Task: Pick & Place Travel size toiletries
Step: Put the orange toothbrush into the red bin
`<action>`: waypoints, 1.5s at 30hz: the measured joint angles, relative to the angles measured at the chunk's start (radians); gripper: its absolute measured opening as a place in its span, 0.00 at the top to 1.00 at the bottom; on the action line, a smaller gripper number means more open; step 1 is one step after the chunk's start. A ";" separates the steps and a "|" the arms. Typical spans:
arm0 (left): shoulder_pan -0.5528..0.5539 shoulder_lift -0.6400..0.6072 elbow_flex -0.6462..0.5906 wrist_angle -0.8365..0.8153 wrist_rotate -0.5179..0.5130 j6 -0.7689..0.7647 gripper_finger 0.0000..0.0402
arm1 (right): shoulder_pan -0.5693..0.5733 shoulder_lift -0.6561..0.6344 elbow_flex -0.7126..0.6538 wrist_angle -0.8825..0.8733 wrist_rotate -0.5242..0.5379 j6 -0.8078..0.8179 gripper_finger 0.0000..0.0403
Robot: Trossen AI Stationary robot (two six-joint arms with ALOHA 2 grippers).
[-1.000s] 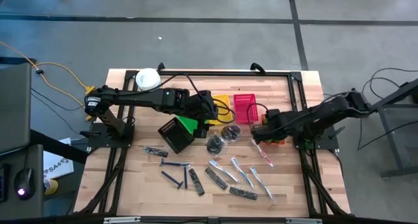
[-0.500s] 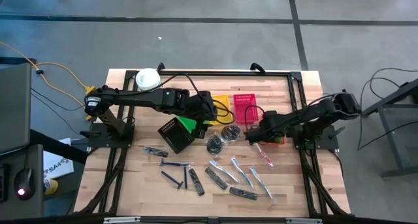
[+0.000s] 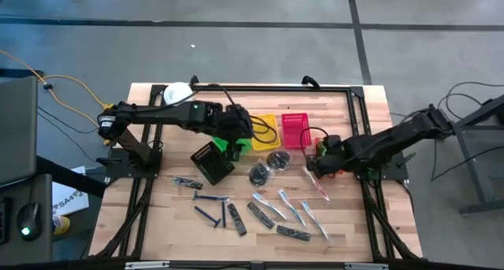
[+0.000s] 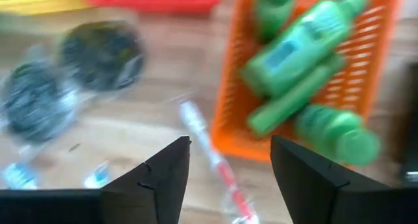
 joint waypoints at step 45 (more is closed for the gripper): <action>0.098 -0.194 -0.194 0.087 0.084 0.023 0.35 | 0.228 0.445 -0.001 0.176 -0.317 0.126 0.53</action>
